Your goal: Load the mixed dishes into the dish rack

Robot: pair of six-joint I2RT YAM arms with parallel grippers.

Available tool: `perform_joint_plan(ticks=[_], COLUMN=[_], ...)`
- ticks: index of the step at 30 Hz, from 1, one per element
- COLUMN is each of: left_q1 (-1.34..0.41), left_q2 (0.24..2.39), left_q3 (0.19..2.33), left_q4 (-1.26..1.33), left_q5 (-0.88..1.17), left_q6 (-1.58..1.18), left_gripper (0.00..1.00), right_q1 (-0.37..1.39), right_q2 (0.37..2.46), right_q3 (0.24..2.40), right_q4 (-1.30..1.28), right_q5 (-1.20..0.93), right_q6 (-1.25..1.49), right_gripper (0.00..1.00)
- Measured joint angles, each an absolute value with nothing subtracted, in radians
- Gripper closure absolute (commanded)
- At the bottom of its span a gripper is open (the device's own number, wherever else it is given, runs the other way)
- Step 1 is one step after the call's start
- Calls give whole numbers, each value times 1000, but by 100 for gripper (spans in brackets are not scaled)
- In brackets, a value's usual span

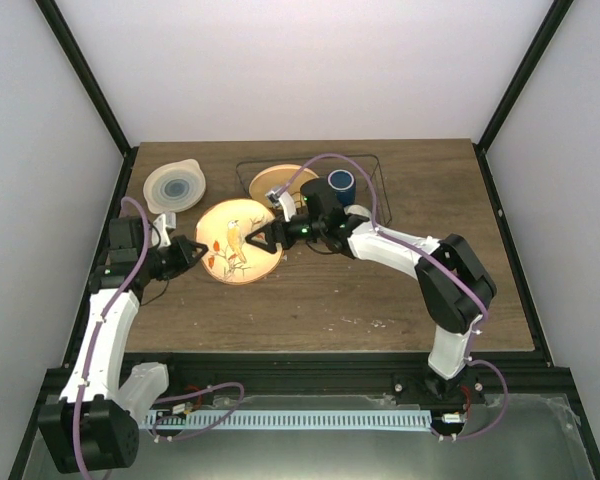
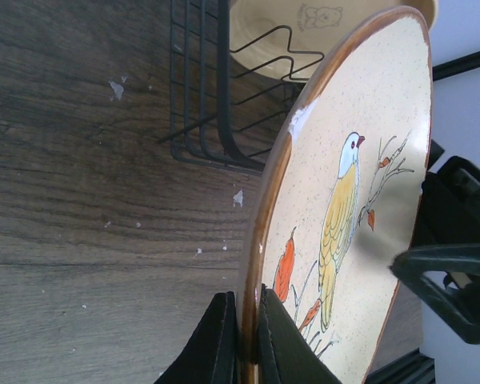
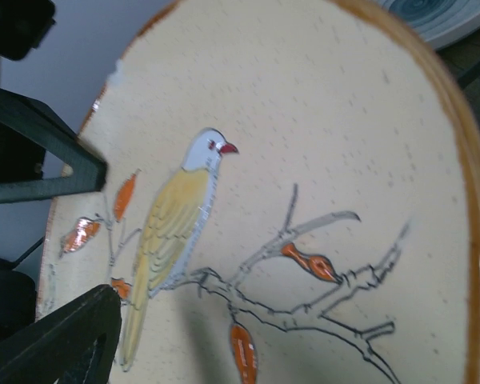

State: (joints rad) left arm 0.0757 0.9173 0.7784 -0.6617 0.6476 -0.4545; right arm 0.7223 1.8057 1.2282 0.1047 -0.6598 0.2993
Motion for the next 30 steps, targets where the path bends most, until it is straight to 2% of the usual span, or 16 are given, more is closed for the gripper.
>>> perform_joint_plan(ticks=[4, 7, 10, 14, 19, 22, 30], left_q1=[76, 81, 80, 79, 76, 72, 67], left_q2=[896, 895, 896, 897, 937, 971, 992], left_q3=[801, 801, 800, 785, 743, 721, 694], left_q4=[-664, -663, -632, -583, -520, -487, -448], left_q5=[643, 632, 628, 637, 628, 620, 614], left_q6=[-457, -442, -402, -396, -433, -464, -484], left_gripper=[100, 100, 100, 93, 72, 64, 54], right_q1=[722, 715, 690, 680, 683, 698, 712], right_q2=[1806, 1806, 1805, 1804, 1804, 1805, 1804], right_q3=[1230, 1243, 1257, 1268, 1268, 1267, 1271], right_q4=[106, 103, 94, 90, 67, 47, 22], right_q5=[-665, -702, -770, -787, -763, -731, -687], right_q6=[284, 318, 369, 378, 337, 273, 158], right_gripper=[65, 80, 91, 98, 99, 99, 99])
